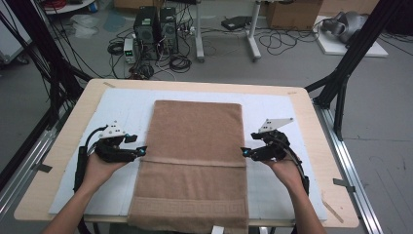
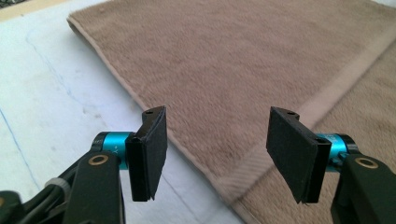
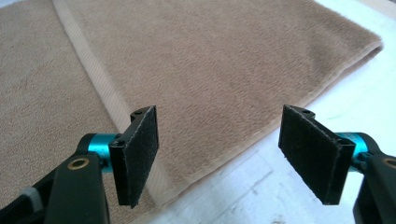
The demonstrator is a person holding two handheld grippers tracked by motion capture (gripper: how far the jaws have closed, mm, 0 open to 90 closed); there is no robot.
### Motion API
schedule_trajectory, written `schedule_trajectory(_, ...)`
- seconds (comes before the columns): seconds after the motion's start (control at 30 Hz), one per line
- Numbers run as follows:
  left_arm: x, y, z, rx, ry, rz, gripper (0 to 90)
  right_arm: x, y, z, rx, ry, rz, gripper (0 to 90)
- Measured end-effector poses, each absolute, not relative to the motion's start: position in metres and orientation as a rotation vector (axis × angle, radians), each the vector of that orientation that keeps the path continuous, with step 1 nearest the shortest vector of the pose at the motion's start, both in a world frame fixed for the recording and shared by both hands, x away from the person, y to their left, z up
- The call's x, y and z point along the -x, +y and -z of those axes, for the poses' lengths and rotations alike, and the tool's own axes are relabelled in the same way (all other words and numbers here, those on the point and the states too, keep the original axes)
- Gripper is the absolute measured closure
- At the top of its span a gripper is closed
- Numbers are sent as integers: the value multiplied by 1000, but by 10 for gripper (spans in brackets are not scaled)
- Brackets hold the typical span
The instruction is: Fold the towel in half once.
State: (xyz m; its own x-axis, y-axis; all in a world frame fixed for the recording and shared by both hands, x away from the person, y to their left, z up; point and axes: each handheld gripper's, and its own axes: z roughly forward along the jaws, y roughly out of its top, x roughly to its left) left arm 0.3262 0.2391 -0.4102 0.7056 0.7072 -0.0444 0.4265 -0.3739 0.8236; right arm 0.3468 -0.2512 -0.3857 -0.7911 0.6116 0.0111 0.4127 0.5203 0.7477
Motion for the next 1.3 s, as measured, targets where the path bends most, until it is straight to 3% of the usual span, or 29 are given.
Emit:
schedule_trajectory(0.27, -323, 232, 428, -2038, 859, -410, 422, -340, -245, 404, -847, 2547, -1147, 371)
schedule_trajectory(0.67, -338, 223, 443, -2071, 846, -360, 584, -352, -229, 426, -858, 2610, -1087, 488)
schedule_trajectory(0.9, -340, 222, 447, -2093, 835, -369, 719, -357, -222, 435, -835, 2658, -1049, 634)
schedule_trajectory(1.3, -341, 220, 443, -2097, 840, -378, 860, -360, -222, 432, -827, 2665, -1049, 846)
